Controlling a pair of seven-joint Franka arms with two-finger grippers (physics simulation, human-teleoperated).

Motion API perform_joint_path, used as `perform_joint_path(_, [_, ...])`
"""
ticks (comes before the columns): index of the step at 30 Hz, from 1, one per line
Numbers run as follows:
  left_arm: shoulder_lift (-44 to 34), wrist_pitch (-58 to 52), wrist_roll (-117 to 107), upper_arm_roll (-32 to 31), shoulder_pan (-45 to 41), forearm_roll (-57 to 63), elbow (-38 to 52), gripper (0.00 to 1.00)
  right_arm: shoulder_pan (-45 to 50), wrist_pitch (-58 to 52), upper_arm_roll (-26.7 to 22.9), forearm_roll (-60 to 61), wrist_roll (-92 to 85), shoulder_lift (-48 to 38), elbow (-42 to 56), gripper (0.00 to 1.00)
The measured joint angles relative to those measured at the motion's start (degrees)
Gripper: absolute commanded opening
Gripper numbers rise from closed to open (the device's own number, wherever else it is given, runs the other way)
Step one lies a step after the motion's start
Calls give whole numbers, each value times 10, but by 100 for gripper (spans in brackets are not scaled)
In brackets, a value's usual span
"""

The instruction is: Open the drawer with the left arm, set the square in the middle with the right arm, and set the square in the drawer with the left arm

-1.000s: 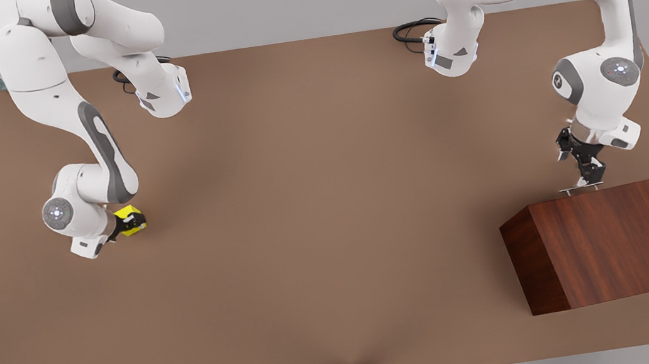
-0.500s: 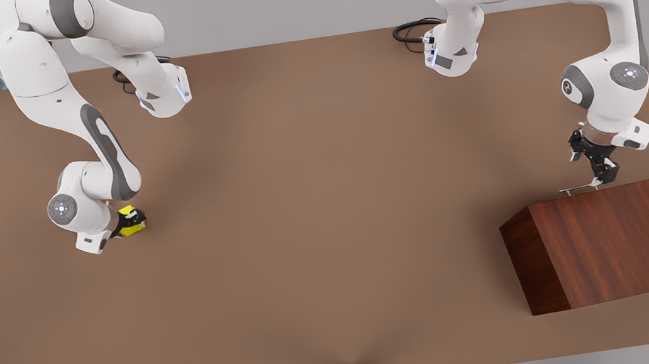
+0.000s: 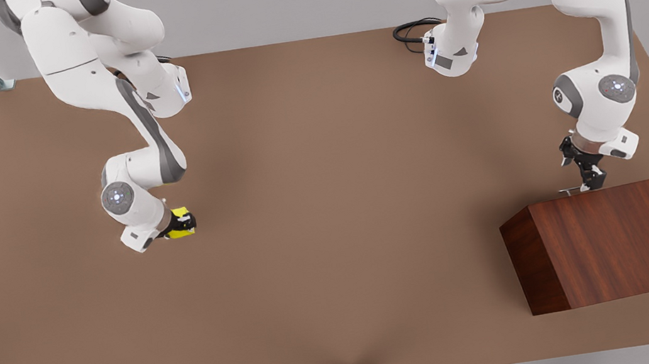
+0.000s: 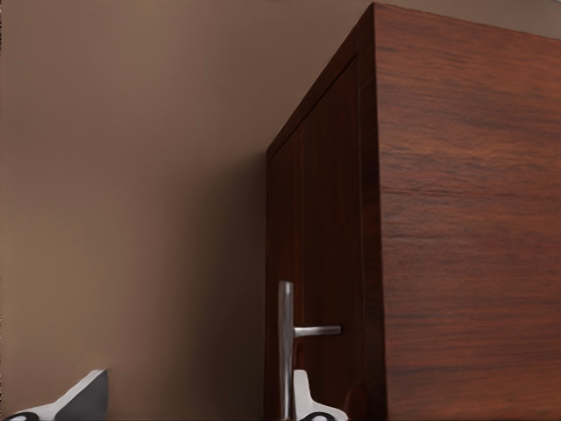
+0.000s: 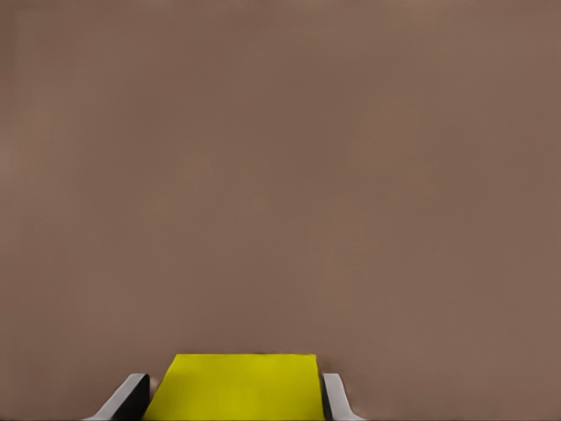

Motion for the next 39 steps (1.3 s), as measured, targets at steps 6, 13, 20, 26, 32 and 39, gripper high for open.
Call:
perform_joint_path(6, [-6, -9, 0, -1, 0, 0, -5, 100, 205, -46, 44, 3, 450, 197, 314, 76])
perform_joint_path(13, [-36, -16, 0, -1, -1, -1, -33, 100, 395, -24, -33, 44, 694, 427, 637, 77])
perform_joint_path(20, [-56, -30, 2, 0, -3, -1, -57, 100, 410, -34, -69, 25, 758, 441, 637, 100])
perform_joint_path(26, [-82, -36, 12, 0, -2, 0, -83, 100, 406, -41, -69, 28, 753, 421, 622, 100])
perform_joint_path(32, [-101, -43, 12, 0, 0, 1, -96, 100, 355, -72, -70, 28, 507, 197, 405, 100])
perform_joint_path(39, [-110, -44, 18, 3, -1, 4, -105, 100, 55, -301, -72, 21, 12, -71, 252, 100])
